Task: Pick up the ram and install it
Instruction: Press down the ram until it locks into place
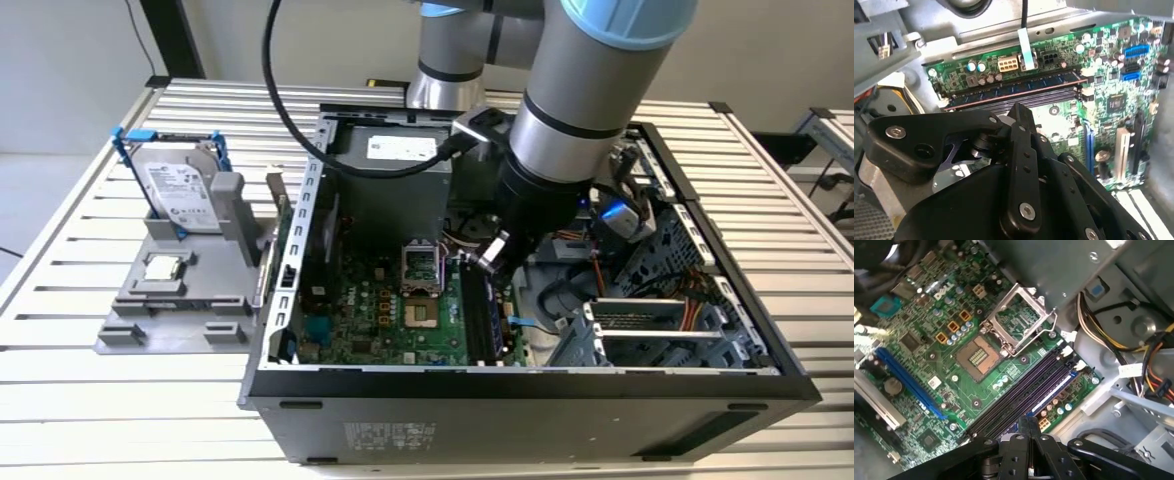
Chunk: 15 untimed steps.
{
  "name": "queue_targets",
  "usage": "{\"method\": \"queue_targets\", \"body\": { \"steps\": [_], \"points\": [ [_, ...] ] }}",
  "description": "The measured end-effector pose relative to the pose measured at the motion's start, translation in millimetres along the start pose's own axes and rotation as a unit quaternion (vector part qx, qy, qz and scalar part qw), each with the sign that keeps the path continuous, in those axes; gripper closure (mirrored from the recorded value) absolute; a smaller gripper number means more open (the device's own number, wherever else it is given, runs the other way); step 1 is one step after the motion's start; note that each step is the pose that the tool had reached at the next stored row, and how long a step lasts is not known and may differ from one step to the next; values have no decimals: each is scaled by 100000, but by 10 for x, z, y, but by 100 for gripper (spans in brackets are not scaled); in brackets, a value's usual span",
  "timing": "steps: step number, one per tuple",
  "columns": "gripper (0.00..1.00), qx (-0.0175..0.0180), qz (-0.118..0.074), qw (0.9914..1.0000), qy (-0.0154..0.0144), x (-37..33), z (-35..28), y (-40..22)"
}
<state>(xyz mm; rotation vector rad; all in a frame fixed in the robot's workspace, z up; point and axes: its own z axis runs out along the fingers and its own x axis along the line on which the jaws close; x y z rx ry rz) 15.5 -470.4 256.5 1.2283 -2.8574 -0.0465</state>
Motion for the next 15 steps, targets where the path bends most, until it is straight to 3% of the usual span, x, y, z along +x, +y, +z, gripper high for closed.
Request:
{"method": "queue_targets", "body": {
  "steps": [4,7,10,15],
  "points": [
    [100,50,-2936,99957,116,0,0,0],
    [100,85,-5078,99871,202,0,0,0],
    [100,120,-7203,99740,286,-1,0,0],
    [100,172,-10577,99438,414,-1,0,-1]
  ]
}}
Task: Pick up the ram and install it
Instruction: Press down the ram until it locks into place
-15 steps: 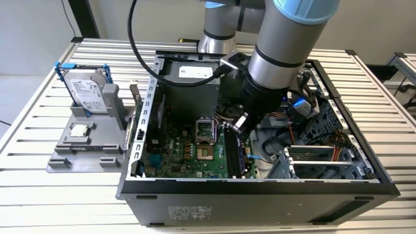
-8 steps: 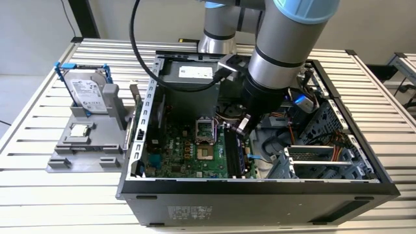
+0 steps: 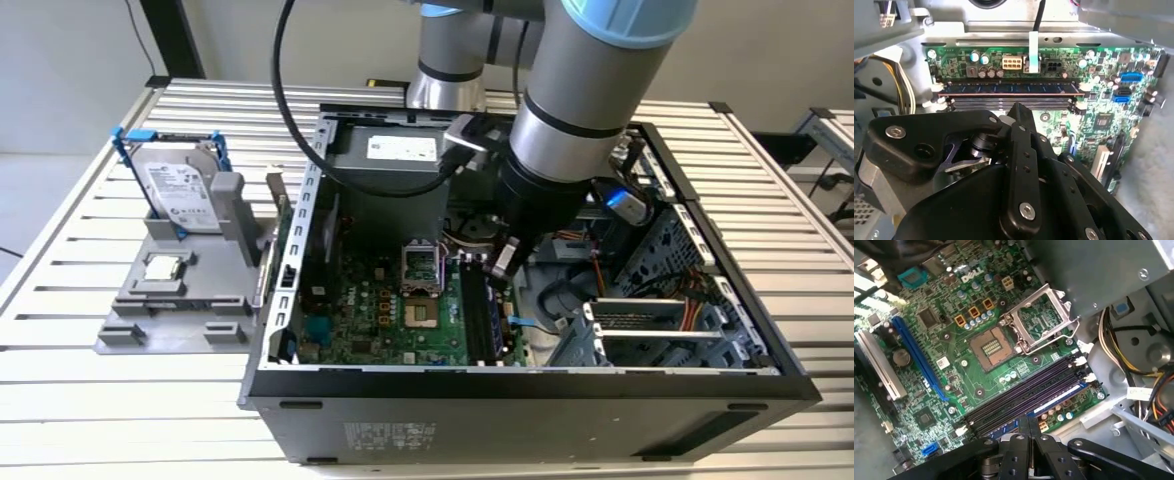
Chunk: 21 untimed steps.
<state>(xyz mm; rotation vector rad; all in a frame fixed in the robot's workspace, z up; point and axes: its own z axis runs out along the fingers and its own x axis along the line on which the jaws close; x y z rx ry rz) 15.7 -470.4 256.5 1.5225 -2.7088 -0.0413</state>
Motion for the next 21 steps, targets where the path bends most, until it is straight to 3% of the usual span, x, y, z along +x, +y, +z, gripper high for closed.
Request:
{"method": "queue_targets", "body": {
  "steps": [4,9,14,20,21],
  "points": [
    [100,21,-2767,99962,73,0,0,0],
    [100,38,-5881,99827,126,-1,0,-1],
    [100,-65,-9586,99539,-11,-1,-1,-1],
    [100,-487,-12977,99150,-840,-1,0,-1],
    [100,-499,-13520,99077,-864,-1,1,-1]
  ]
}}
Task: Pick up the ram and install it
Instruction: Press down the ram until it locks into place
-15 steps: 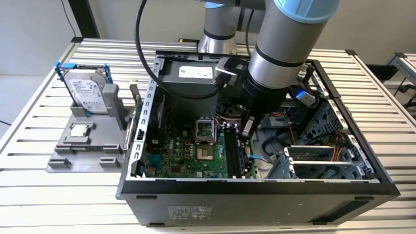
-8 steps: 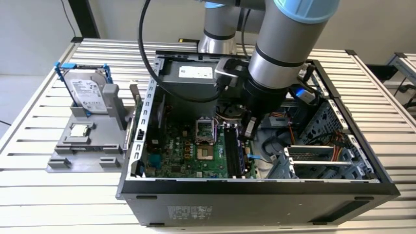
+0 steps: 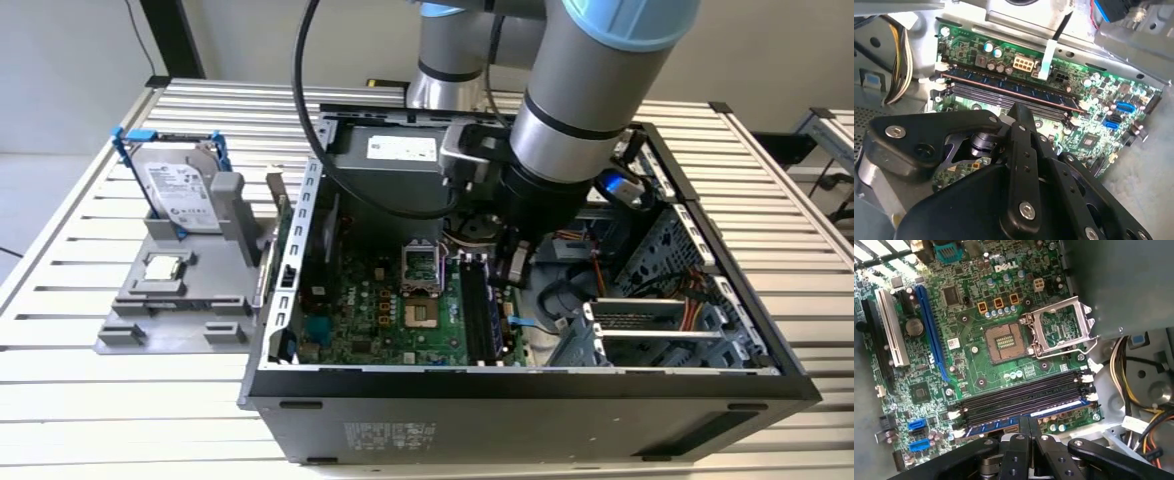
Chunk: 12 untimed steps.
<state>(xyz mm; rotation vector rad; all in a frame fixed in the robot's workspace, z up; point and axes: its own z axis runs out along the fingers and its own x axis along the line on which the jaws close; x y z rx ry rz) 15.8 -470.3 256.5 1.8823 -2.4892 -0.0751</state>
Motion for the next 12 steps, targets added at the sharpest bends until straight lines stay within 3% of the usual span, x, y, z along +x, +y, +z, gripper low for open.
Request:
{"method": "queue_targets", "body": {
  "steps": [4,6,9,12],
  "points": [
    [100,50,-2221,99975,82,0,0,-2],
    [100,267,-3528,99937,75,0,2,-2],
    [100,645,-5501,99846,79,0,2,-2],
    [100,660,-7337,99728,161,0,3,-3]
  ]
}}
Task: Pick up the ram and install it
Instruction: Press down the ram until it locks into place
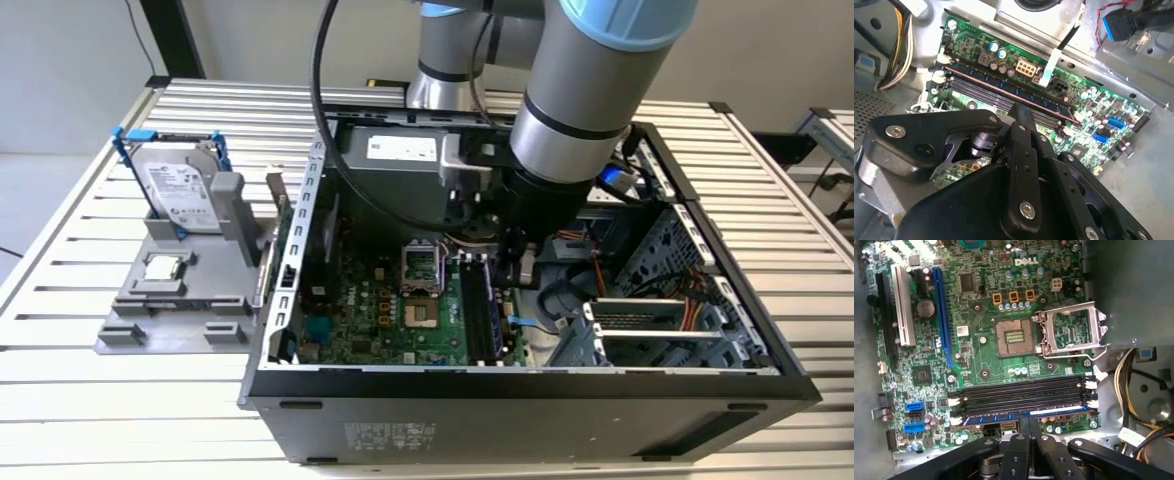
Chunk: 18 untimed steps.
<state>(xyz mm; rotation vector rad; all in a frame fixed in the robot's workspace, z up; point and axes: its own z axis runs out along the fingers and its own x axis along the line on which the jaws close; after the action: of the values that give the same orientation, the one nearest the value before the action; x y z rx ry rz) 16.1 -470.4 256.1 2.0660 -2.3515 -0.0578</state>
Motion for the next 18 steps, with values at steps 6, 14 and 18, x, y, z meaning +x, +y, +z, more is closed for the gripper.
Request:
{"method": "queue_targets", "body": {
  "steps": [6,14,18],
  "points": [
    [100,-70,-4181,99912,73,0,18,-3],
    [100,-118,-6531,99786,87,1,76,-5],
    [100,-135,-7589,99711,115,2,148,-8]
  ]
}}
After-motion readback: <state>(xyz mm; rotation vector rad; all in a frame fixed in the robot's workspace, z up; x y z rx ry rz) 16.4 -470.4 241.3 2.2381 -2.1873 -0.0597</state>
